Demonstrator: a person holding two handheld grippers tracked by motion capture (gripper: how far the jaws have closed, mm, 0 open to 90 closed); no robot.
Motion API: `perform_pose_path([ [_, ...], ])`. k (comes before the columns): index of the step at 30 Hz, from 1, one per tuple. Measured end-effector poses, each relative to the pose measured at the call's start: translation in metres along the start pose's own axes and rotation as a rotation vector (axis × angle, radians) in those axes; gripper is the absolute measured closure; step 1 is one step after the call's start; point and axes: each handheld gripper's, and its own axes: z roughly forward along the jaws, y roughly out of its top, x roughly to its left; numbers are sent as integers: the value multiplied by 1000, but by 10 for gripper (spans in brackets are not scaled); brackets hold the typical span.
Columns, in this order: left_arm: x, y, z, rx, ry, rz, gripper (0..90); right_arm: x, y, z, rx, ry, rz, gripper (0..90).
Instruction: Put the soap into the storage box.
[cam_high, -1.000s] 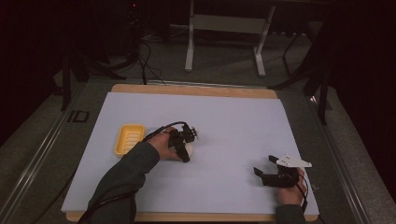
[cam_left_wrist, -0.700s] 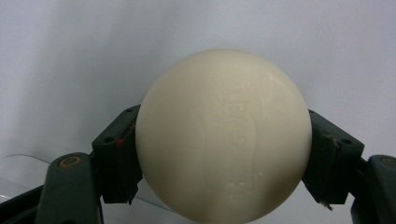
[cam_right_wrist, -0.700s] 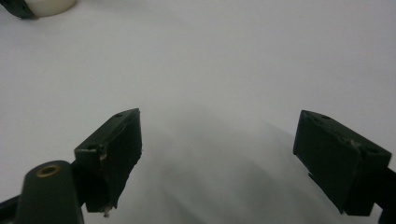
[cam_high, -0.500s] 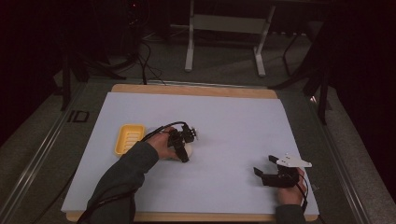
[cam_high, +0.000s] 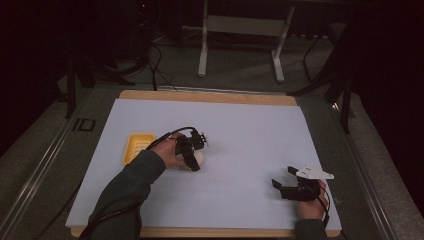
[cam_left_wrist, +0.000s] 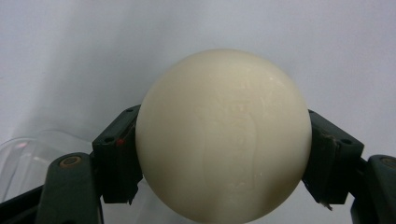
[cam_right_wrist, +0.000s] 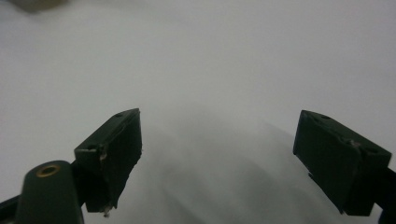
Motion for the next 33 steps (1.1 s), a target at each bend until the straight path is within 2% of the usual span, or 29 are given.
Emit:
perform_pose_path([
  [8, 2, -5, -7, -5, 16, 1, 257, 0, 0, 0, -2, 0, -1, 154],
  [20, 6, -15, -16, -27, 22, -27, 257, 0, 0, 0, -2, -1, -2, 154],
  [33, 10, -20, -23, -35, 40, -37, 257, 0, 0, 0, -2, -1, -2, 154],
])
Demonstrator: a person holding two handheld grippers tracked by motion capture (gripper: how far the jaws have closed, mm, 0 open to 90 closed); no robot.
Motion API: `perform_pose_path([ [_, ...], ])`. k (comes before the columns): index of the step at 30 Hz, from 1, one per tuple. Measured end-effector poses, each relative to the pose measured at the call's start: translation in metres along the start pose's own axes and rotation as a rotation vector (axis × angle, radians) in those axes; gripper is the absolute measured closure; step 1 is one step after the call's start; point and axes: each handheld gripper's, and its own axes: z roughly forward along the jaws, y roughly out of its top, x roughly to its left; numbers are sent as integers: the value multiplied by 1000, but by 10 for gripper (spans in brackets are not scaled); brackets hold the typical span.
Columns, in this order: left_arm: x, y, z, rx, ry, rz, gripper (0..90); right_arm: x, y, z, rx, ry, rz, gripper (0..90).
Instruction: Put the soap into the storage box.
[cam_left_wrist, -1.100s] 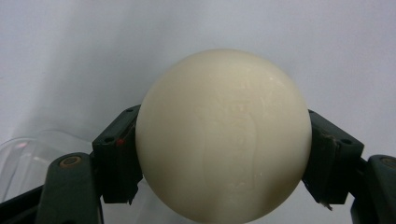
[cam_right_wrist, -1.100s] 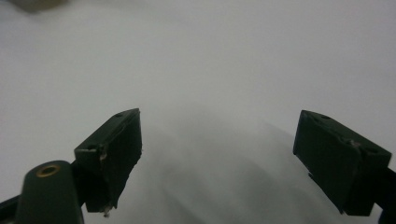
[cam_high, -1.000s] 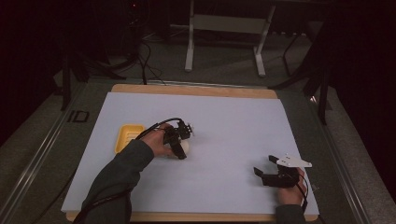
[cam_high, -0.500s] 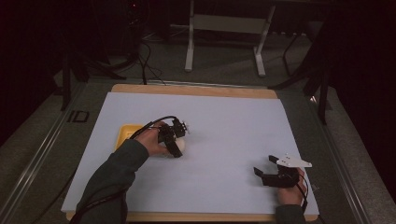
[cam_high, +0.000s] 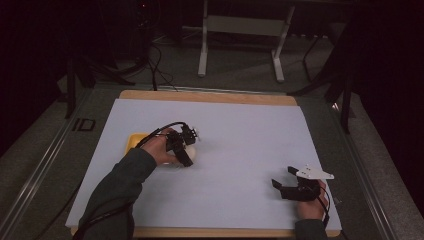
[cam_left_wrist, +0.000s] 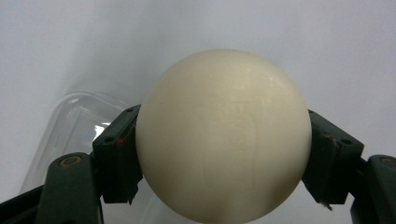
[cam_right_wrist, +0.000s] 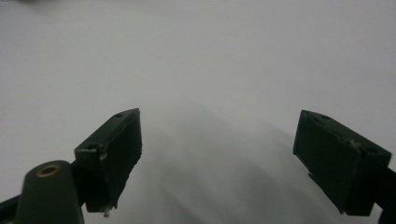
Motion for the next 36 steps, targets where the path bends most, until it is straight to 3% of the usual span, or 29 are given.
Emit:
perform_pose_path([
  [36, 18, -28, -17, -16, 16, -77, 257, 0, 0, 0, -1, 0, -1, 154],
])
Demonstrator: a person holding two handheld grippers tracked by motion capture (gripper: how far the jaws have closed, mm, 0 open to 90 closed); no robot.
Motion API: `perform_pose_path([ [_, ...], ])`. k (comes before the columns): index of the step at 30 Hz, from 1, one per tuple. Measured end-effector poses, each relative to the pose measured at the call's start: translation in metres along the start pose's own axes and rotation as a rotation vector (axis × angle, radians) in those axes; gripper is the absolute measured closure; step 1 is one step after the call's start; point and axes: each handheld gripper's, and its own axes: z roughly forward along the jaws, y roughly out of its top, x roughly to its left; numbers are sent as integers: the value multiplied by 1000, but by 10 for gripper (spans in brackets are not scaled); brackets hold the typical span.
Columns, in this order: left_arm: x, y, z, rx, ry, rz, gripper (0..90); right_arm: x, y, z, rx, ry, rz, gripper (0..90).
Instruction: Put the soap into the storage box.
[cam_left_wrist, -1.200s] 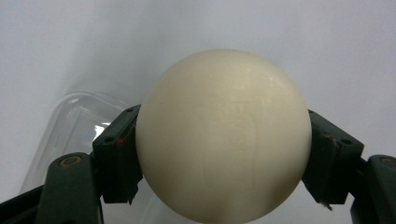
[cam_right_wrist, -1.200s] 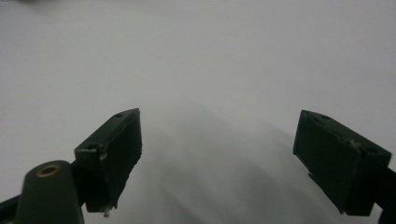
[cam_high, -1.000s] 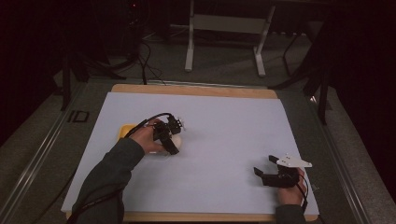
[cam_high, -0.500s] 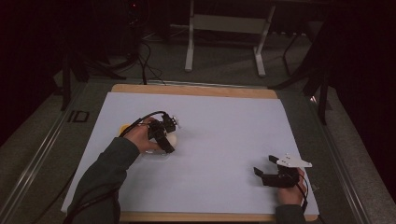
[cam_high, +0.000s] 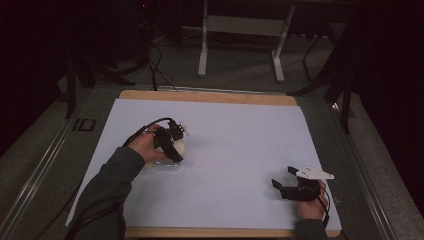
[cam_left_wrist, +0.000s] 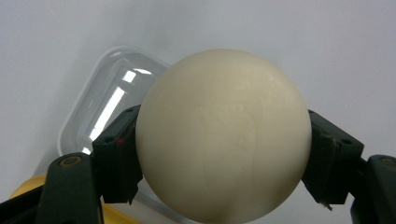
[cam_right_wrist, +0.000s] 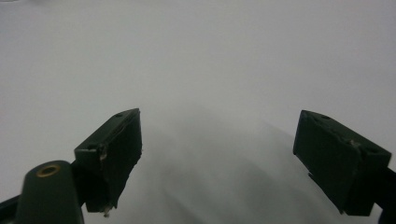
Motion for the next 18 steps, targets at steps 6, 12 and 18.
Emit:
perform_pose_path([
  [6, 3, -3, -3, -8, 4, -13, 257, 0, 0, 0, 1, 0, -1, 154],
  [12, 6, -7, -5, -2, 3, -35, 257, 0, 0, 0, 1, 0, 0, 154],
  [18, 9, -11, -6, 0, 5, -49, 257, 0, 0, 0, 1, -1, -1, 154],
])
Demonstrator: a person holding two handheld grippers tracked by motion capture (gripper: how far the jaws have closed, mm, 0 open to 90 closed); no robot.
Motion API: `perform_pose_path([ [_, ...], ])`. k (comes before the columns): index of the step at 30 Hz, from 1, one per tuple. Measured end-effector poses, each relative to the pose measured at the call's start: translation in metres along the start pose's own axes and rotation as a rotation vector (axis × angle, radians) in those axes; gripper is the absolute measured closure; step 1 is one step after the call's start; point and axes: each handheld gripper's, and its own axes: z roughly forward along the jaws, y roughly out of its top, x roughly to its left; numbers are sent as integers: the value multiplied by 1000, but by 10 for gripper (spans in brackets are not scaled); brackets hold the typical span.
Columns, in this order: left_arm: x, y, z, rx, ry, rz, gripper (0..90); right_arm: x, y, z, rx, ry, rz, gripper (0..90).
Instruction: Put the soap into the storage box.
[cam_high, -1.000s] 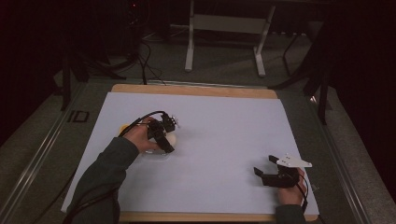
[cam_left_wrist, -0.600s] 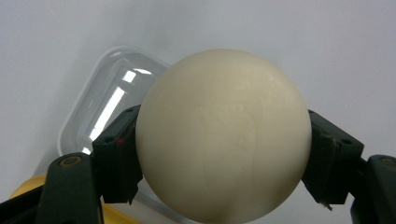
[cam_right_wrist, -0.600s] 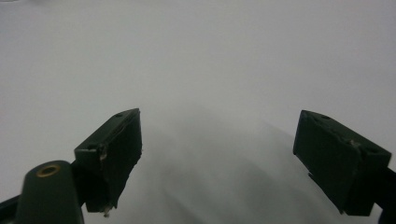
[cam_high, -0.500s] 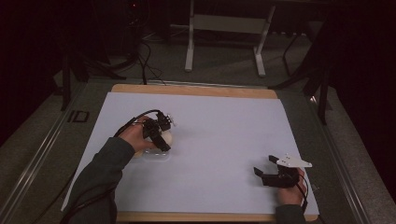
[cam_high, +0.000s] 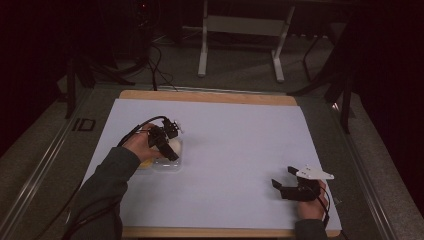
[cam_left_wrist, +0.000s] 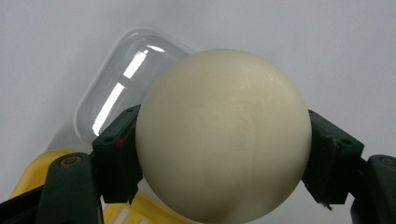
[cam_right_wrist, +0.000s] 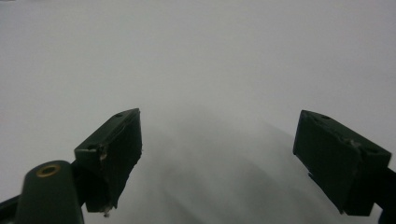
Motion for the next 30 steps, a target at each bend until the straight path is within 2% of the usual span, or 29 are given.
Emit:
perform_pose_path([
  [19, 11, -14, -6, 8, 11, -48, 257, 0, 0, 0, 2, 0, 1, 155],
  [30, 18, -22, -6, 13, 25, -91, 257, 0, 0, 0, 1, 0, 0, 154],
])
